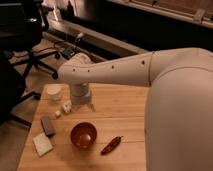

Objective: Place the eraser on the white sponge

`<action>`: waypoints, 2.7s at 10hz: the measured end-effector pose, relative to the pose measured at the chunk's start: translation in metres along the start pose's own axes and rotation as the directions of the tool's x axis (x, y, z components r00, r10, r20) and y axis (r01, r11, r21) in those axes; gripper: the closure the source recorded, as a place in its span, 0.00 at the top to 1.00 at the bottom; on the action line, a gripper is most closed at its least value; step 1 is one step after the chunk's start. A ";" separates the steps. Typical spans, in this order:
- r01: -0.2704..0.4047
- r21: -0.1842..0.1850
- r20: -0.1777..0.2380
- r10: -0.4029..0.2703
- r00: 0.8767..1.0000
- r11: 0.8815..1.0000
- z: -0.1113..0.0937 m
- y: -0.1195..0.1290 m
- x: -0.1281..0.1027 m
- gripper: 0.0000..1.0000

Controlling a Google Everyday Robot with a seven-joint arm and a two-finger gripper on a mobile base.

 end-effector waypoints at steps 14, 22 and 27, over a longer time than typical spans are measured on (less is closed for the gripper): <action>0.436 -0.167 0.039 -0.436 0.899 0.884 0.073 0.161 -0.021 0.65; 0.540 -0.148 -0.003 -0.546 0.837 0.828 0.138 0.231 -0.025 0.65; 0.477 -0.133 -0.026 -0.484 0.875 0.869 0.159 0.220 -0.040 0.65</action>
